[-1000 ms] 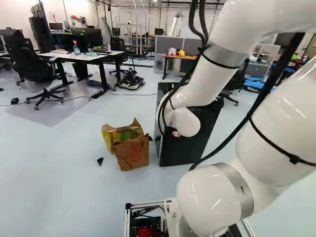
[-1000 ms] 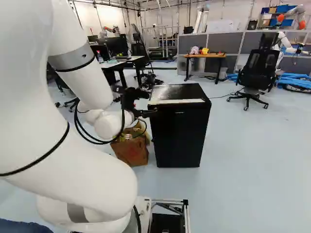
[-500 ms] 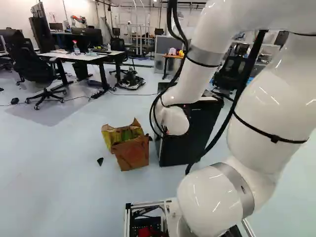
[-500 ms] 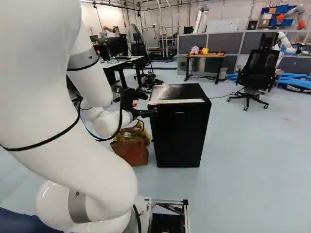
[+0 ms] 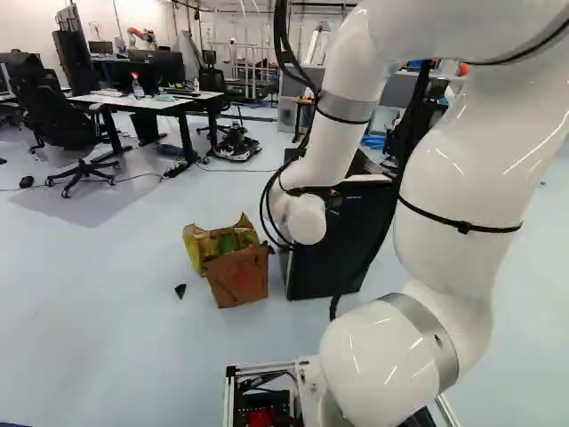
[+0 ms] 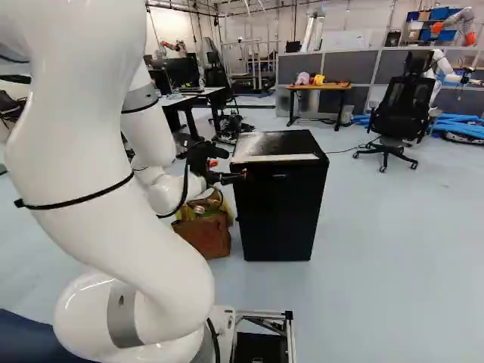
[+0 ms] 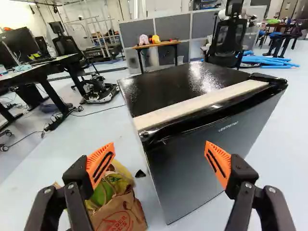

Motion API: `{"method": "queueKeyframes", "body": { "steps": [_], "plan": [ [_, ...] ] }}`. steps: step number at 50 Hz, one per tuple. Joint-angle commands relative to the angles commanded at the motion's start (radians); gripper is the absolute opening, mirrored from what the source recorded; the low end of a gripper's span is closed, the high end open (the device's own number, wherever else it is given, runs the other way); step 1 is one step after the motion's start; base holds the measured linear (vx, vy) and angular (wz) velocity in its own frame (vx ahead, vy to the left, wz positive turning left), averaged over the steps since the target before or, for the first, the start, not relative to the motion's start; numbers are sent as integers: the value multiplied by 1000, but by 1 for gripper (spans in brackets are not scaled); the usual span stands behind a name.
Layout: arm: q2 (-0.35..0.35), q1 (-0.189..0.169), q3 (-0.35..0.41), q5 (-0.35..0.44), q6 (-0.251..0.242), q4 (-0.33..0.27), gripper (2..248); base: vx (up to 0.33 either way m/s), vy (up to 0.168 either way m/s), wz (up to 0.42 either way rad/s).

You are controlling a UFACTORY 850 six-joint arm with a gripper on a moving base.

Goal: Grab a drink from the fridge

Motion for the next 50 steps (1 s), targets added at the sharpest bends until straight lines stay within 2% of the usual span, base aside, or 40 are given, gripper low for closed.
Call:
{"method": "queueKeyframes", "body": {
  "steps": [50],
  "plan": [
    [-199, 90, -70, 219, 0, 182, 247, 0, 0, 0]
  ]
}}
